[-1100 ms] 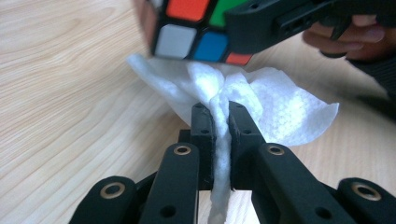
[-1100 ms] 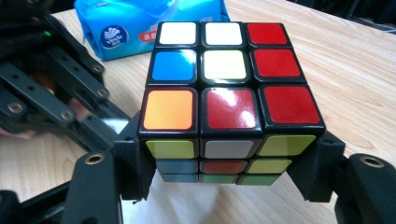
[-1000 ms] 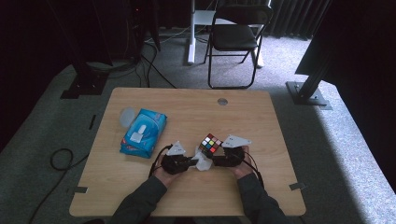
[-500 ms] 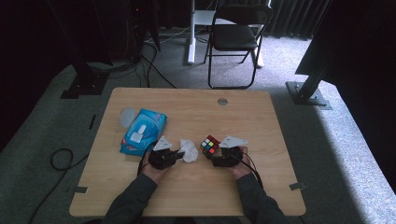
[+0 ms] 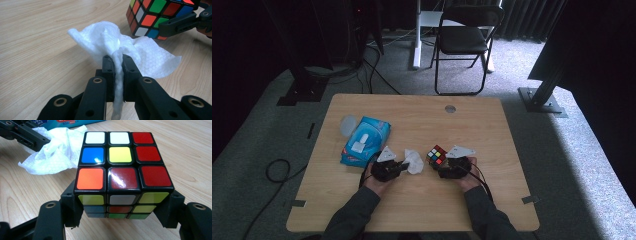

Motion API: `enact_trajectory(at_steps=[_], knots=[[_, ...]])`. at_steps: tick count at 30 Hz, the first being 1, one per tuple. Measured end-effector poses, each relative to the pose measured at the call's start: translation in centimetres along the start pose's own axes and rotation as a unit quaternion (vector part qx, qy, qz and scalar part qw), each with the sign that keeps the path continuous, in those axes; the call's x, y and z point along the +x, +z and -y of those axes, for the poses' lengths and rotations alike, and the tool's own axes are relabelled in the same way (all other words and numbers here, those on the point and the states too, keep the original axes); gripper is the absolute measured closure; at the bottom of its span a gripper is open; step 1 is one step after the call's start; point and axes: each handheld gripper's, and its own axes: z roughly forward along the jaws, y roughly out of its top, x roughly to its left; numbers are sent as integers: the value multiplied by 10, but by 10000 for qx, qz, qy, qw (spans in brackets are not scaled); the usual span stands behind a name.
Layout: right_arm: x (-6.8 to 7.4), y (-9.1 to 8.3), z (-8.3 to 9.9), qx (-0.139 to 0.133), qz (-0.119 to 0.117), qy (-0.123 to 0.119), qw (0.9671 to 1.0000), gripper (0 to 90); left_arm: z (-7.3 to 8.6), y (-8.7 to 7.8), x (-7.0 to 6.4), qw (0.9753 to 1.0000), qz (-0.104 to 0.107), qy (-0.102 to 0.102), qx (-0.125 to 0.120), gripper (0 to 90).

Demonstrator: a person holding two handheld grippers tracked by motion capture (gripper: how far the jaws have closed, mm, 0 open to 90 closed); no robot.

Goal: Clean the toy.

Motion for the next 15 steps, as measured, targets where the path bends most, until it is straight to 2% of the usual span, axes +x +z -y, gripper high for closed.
enact_trajectory(at_steps=[15], knots=[[-1,1,0,19,18,23,10000,341,0,2,-3,10000,2,65,54,829]])
